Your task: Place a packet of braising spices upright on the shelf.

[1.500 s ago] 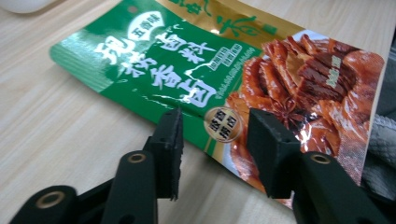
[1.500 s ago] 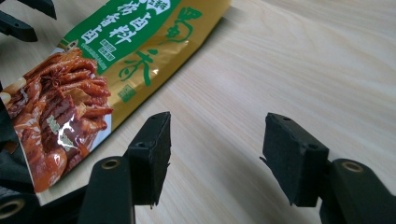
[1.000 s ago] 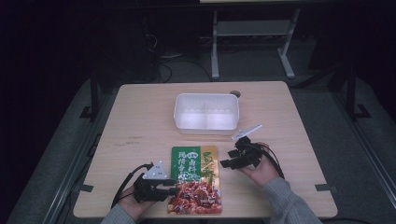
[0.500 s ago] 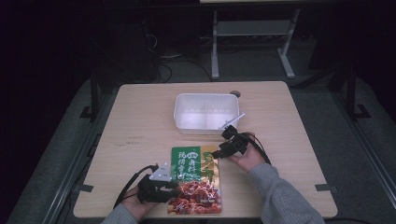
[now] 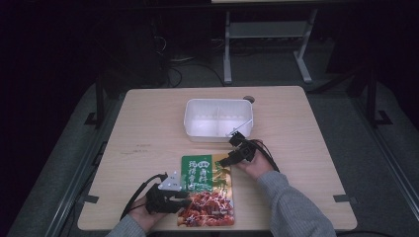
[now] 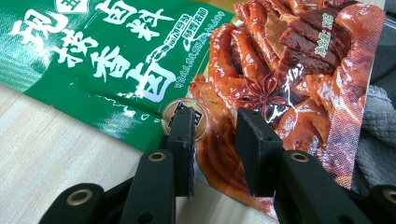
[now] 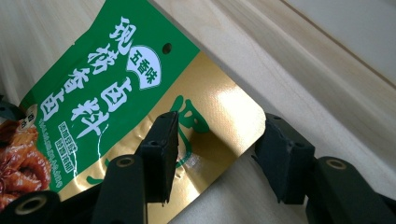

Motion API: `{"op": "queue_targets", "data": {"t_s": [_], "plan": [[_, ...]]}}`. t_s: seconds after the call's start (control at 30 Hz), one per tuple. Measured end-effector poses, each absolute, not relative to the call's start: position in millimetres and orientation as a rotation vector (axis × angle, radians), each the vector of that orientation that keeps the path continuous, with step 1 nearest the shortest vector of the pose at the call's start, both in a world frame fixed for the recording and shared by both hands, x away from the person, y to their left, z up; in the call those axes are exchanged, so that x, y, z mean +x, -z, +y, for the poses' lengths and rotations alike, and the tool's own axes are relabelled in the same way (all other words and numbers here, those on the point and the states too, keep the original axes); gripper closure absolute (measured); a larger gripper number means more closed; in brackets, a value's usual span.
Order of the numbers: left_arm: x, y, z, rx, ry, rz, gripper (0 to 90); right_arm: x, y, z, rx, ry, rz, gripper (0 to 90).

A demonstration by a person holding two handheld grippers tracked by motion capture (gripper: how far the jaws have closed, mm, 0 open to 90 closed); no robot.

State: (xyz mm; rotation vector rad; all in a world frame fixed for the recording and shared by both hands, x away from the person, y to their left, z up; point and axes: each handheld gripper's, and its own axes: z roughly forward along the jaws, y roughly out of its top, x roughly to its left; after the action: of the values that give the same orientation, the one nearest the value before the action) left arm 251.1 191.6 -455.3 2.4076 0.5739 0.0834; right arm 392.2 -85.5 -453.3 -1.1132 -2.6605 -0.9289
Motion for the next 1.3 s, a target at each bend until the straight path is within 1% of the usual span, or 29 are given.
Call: {"op": "queue_targets", "data": {"t_s": [0.43,0.67,0.93,1.1,1.23,1.3], "plan": [[250.7,455.5,190.8,2.403,-0.09,0.583,66.8,378.3,429.5,-90.2,-1.029,1.012,-2.608,65.0],[250.7,455.4,190.4,2.408,-0.095,0.582,66.4,376.3,419.1,-81.9,-0.905,0.983,-2.601,66.7],[250.4,455.3,190.1,2.411,-0.103,0.577,66.2,383.5,433.4,-67.8,-0.909,0.89,-2.624,67.0],[250.3,455.3,190.0,2.413,-0.105,0.576,66.1,390.2,441.7,-67.7,-0.93,0.857,-2.609,68.2],[250.6,455.5,190.1,2.411,-0.103,0.576,65.9,392.4,443.7,-68.2,-0.94,0.847,-2.592,74.2],[250.3,455.4,189.9,2.412,-0.106,0.576,65.8,392.4,443.4,-67.9,-0.937,0.838,-2.596,79.7]]}}
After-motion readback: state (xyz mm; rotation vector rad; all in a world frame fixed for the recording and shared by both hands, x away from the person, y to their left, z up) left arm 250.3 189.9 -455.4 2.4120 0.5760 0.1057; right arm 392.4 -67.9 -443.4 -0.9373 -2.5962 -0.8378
